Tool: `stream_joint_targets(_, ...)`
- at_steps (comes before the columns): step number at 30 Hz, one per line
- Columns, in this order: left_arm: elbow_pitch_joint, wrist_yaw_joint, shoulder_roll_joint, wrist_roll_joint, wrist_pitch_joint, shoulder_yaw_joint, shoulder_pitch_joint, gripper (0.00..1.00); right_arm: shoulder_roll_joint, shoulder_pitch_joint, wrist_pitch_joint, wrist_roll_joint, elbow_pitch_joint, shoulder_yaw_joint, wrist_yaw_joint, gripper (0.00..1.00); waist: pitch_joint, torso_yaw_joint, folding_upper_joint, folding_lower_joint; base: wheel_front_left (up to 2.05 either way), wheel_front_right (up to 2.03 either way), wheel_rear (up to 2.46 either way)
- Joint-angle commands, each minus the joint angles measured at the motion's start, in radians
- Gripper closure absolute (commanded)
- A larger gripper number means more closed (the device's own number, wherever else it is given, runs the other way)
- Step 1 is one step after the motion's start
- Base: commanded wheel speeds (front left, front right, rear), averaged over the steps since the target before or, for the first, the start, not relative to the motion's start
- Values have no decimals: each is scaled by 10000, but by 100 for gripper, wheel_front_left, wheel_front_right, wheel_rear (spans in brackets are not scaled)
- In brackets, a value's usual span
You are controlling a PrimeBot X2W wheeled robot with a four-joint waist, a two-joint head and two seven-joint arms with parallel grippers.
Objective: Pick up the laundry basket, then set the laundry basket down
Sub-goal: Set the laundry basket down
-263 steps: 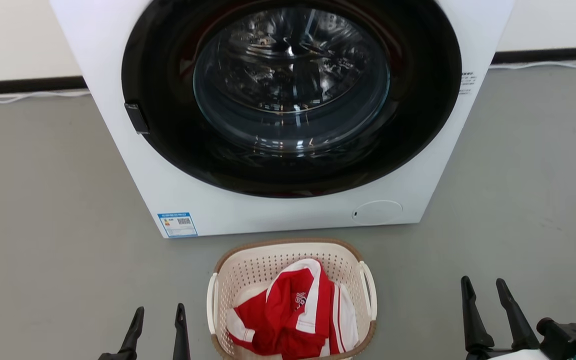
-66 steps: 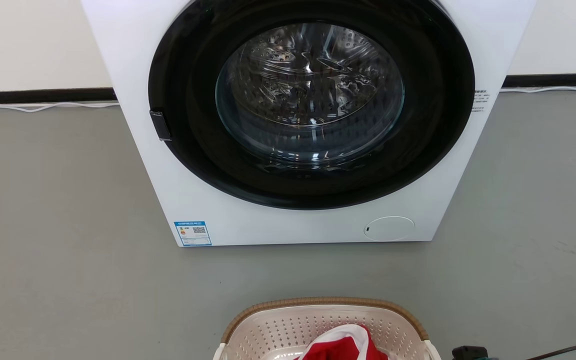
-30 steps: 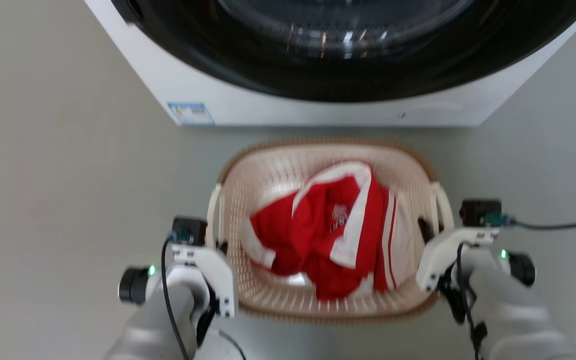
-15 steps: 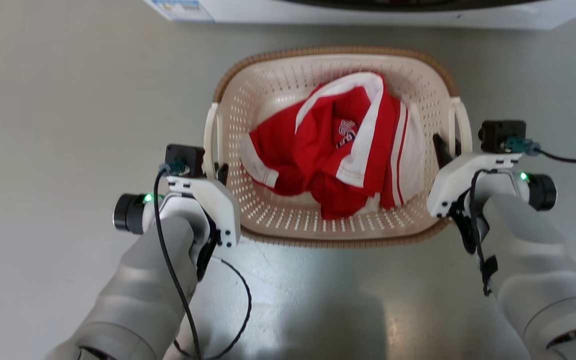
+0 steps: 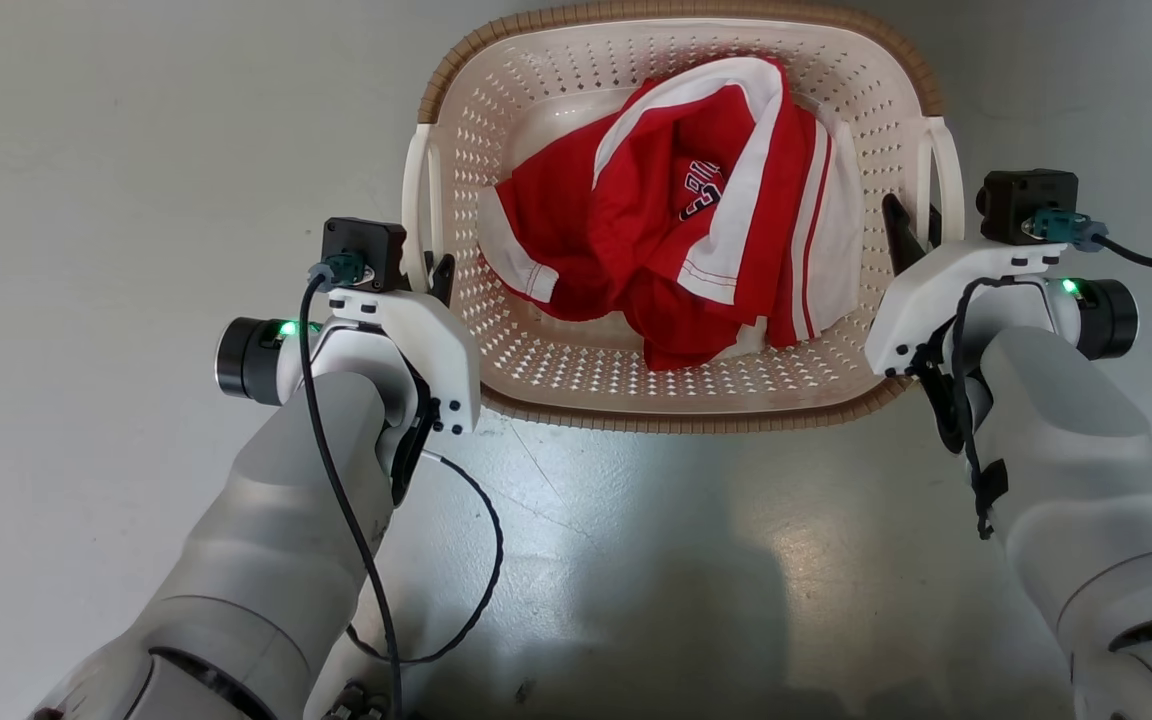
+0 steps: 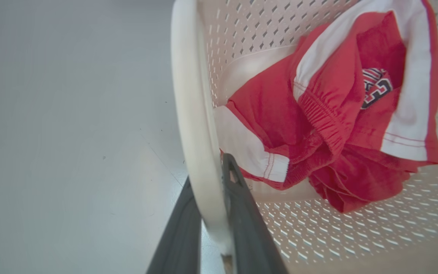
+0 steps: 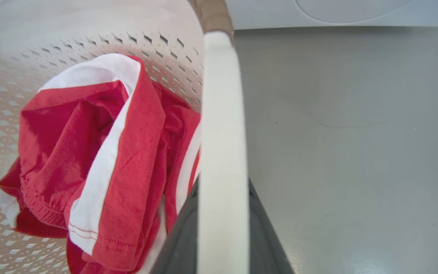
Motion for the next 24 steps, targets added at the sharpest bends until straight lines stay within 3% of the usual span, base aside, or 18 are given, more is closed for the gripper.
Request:
stream_joint_targets(1,-17,59,413,-24,-113,48,-139,100,185,156,-160,-174,-103,173,73,100,23,0,0,0,0,0,0)
stream_joint_targets(24,-154,264,413,-437,-195,-582,-270,100,185,108,-182,-197,-103,261,73,99,130,-93,0,0,0,0,0)
